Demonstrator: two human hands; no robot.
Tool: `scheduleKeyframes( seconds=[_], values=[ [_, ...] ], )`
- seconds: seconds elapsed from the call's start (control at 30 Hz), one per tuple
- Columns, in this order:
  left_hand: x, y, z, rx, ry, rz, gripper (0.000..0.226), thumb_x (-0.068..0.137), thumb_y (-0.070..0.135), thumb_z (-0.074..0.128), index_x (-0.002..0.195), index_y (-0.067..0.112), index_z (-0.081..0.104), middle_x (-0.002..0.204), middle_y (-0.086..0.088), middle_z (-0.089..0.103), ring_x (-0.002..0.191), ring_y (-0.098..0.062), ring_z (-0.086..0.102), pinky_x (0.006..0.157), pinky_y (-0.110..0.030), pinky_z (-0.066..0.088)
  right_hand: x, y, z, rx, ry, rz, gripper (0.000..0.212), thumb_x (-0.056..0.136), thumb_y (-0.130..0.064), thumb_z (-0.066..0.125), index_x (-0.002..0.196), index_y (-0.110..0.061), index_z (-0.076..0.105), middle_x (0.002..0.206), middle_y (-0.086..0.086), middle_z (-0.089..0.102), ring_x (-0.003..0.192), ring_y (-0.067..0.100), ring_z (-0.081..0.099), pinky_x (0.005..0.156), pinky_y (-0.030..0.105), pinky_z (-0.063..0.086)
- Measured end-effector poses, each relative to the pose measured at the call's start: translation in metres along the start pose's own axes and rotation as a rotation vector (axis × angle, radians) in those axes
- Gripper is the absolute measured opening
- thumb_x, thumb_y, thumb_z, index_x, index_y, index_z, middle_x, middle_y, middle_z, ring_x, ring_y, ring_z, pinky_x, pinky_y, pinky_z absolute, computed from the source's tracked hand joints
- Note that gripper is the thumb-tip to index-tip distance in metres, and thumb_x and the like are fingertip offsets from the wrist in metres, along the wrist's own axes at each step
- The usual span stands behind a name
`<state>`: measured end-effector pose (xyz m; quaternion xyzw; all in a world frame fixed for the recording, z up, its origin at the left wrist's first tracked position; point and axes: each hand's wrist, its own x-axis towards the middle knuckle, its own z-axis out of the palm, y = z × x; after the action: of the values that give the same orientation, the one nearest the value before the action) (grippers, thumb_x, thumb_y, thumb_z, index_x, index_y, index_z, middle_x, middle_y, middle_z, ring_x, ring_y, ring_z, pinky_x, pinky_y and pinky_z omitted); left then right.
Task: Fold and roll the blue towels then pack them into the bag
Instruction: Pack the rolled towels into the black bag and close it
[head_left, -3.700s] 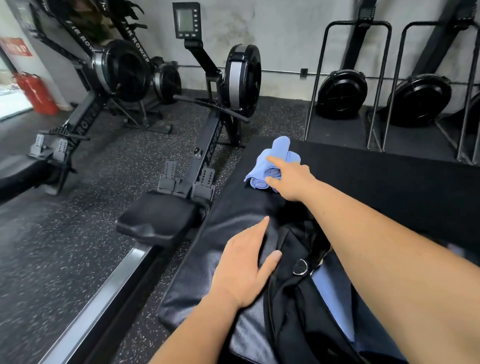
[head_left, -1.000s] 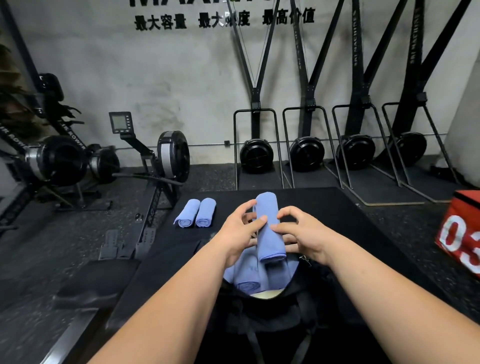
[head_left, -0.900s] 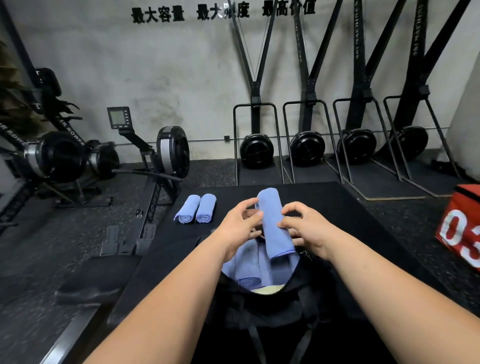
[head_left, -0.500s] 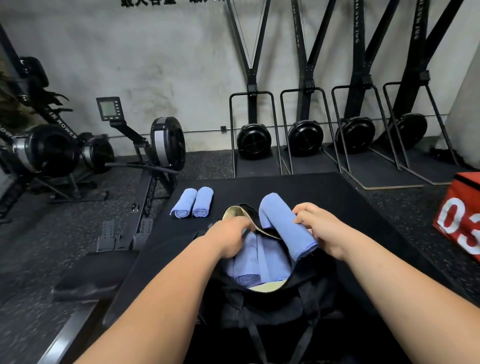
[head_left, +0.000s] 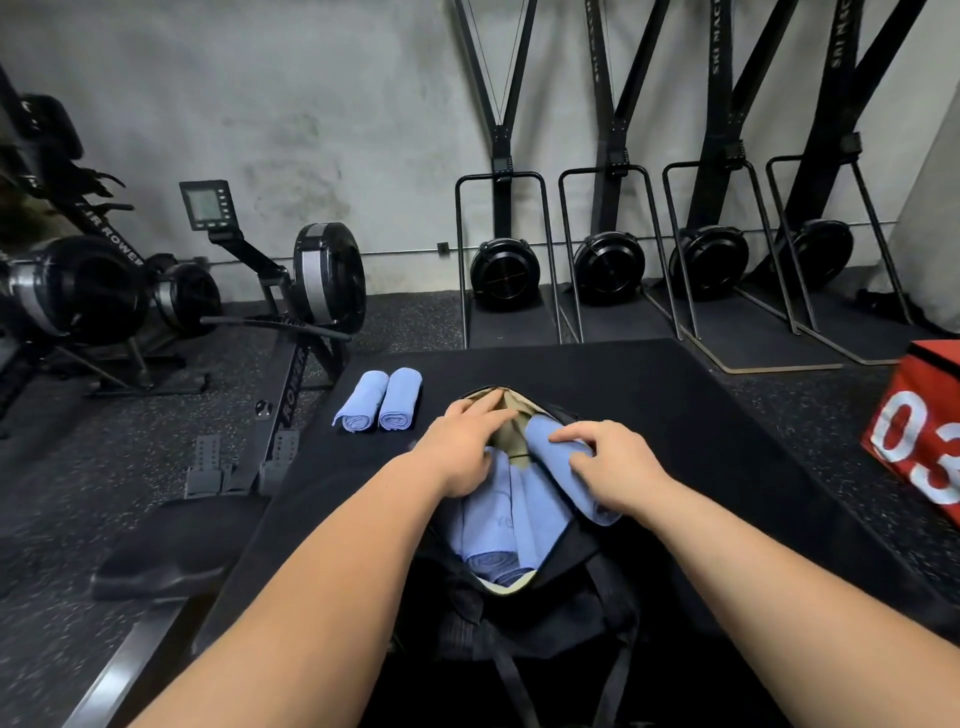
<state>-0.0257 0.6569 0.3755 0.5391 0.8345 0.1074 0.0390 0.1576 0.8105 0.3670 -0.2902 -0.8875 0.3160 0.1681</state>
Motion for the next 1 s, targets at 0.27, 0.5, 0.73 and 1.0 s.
scheduleKeyframes(
  seconds=[0.27,0.5,0.73,1.0],
  values=[
    [-0.007,0.002,0.004,0.102,-0.016,0.035,0.071,0.092,0.034,0.072,0.157,0.039,0.042,0.176,0.003,0.007,0.159,-0.032,0.011,0.126,-0.045,0.026,-0.015,-0.018,0.065,-0.490,-0.060,-0.115,0.032,0.102,-0.031,0.058,0.133,-0.036,0.063,0.128,0.005,0.048,0.111,0.033,0.060,0.090,0.037,0.047],
    [-0.022,-0.010,0.010,0.138,-0.007,0.049,0.074,0.088,0.043,0.078,0.155,0.036,0.046,0.176,0.002,0.008,0.159,-0.028,0.010,0.124,-0.048,0.031,-0.016,-0.008,0.067,0.075,-0.094,0.068,0.034,0.100,-0.027,0.068,0.133,-0.028,0.060,0.120,-0.002,0.063,0.121,0.024,0.060,0.088,0.026,0.039],
    [-0.033,-0.012,0.018,0.219,0.007,0.093,0.083,0.088,0.062,0.072,0.157,0.028,0.043,0.169,-0.003,0.030,0.157,-0.026,0.021,0.128,-0.041,0.018,-0.017,-0.002,0.069,-0.617,-0.028,-0.297,0.037,0.108,-0.045,0.045,0.141,-0.032,0.051,0.146,-0.002,0.044,0.119,0.028,0.047,0.088,0.041,0.050],
    [-0.045,-0.005,0.039,0.329,0.017,0.065,0.077,0.093,0.068,0.060,0.152,0.022,0.043,0.158,0.001,0.044,0.154,-0.027,0.026,0.127,-0.043,0.015,-0.026,0.010,0.076,-0.704,-0.102,-0.317,0.042,0.112,-0.045,0.031,0.150,-0.032,0.043,0.158,-0.010,0.040,0.126,0.026,0.049,0.089,0.042,0.052]
  ],
)
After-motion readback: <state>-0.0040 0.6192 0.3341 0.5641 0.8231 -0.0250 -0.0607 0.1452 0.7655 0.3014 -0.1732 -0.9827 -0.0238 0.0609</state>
